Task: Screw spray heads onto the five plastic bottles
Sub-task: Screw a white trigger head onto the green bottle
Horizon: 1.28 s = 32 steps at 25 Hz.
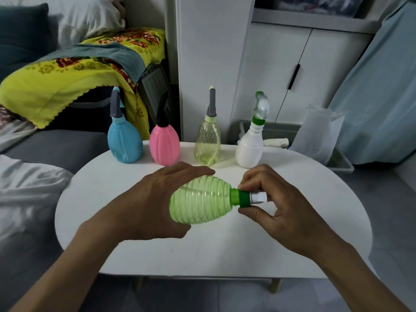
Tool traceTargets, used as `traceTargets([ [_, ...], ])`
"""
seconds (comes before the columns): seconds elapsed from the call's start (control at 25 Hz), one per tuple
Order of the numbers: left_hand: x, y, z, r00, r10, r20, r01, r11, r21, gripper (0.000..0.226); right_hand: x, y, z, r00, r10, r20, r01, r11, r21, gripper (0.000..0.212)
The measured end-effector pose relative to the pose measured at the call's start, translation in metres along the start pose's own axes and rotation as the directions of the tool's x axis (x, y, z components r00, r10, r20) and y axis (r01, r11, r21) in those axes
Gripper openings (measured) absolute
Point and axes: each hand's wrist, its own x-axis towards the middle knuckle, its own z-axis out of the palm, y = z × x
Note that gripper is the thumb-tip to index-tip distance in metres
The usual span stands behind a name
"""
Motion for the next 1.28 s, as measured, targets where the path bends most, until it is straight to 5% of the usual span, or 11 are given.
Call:
traceTargets([
  [0.72, 0.003, 0.001, 0.01, 0.994, 0.067, -0.081, -0.058, 0.993, 0.103, 0.103, 0.0, -0.002, -0.006, 0.985, 0.175, 0.012, -0.172, 0.952, 0.254, 0.027],
  [1.04, 0.003, 0.003, 0.011, 0.995, 0.066, -0.075, -0.056, 0.99, 0.126, 0.104, 0.0, 0.001, -0.006, 0.987, 0.155, 0.039, -0.16, 0.972, 0.169, 0.038],
  [1.28, 0.002, 0.003, 0.011, 0.995, 0.08, -0.06, -0.071, 0.989, 0.133, 0.103, 0.002, 0.0, -0.005, 0.98, 0.191, 0.051, -0.197, 0.959, 0.206, 0.027],
])
